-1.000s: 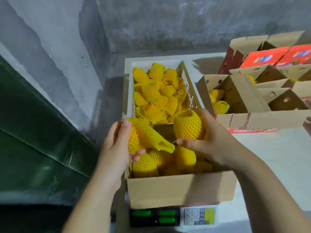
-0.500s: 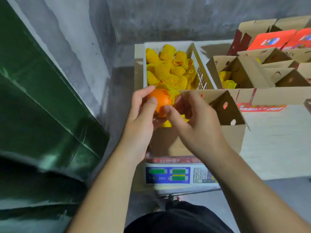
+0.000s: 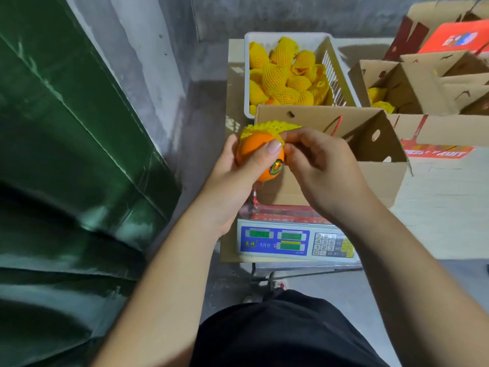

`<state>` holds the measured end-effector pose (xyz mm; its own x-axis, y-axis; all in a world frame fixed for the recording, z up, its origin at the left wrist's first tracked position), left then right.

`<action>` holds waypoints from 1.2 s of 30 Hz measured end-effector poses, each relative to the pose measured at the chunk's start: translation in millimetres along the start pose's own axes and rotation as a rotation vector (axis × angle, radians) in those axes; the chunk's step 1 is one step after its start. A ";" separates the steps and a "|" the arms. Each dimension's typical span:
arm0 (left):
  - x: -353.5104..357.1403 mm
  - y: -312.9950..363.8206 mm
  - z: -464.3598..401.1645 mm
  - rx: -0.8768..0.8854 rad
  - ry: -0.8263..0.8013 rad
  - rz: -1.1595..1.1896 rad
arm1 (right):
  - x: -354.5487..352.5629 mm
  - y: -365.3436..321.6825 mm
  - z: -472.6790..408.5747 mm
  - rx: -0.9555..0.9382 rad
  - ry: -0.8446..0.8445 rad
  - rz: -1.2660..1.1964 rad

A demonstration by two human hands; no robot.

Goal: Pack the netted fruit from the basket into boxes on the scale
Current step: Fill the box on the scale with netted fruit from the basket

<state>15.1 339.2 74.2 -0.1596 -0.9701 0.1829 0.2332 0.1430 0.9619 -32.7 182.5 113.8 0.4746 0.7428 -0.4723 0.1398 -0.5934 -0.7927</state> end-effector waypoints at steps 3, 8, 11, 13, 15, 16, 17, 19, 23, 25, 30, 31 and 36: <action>-1.6 2.4 7.1 0.069 0.017 -0.104 | 1.2 1.8 3.6 0.035 0.000 0.030; -1.3 -0.4 12.7 0.149 0.156 -0.163 | 4.6 -1.6 11.2 0.131 0.083 -0.078; -2.1 -2.4 11.8 0.232 0.240 -0.153 | 4.4 -7.2 13.9 0.148 0.100 -0.180; 1.3 -3.8 11.2 0.246 0.241 -0.125 | 10.8 -11.8 18.7 0.124 0.057 -0.223; 2.5 -5.5 10.5 0.147 0.187 0.016 | 18.2 -11.8 23.5 0.102 0.023 -0.205; 0.5 -6.2 9.9 0.073 0.142 0.114 | 19.7 -10.0 24.3 0.092 0.020 -0.178; -1.6 -6.4 8.2 0.026 0.098 0.169 | 19.2 -8.0 23.3 0.082 0.033 -0.154; -6.9 -9.4 4.3 0.015 0.040 0.124 | 14.2 -5.6 19.8 0.063 0.087 -0.125; -7.9 -15.1 0.1 0.073 0.171 0.026 | 5.2 -5.2 16.0 0.082 0.153 -0.161; -4.9 -16.1 -0.9 0.023 0.247 0.067 | 6.6 -9.6 18.3 0.036 0.137 -0.169; 11.9 -13.7 3.1 -0.053 0.306 0.109 | 14.6 -3.2 22.1 -0.005 0.101 -0.080; 15.8 -13.7 4.1 -0.061 0.296 0.123 | 15.2 -0.6 22.5 0.022 0.061 -0.113; 23.0 -8.0 6.0 -0.105 0.234 0.106 | 7.6 15.8 21.1 -0.021 -0.052 -0.138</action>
<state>3.9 317.0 71.9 0.0937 -0.9715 0.2178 0.3367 0.2368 0.9114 -45.2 185.3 89.5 0.4036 0.8325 -0.3795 0.2187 -0.4906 -0.8435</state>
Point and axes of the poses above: each hand's wrist, its own z-axis away from the middle knuckle, its own x-axis out of the palm, y = z × x, the point moved 1 cm from there along -z, towards the middle knuckle, and after that the axes turned 13 degrees about y, right-handed, at the moved point
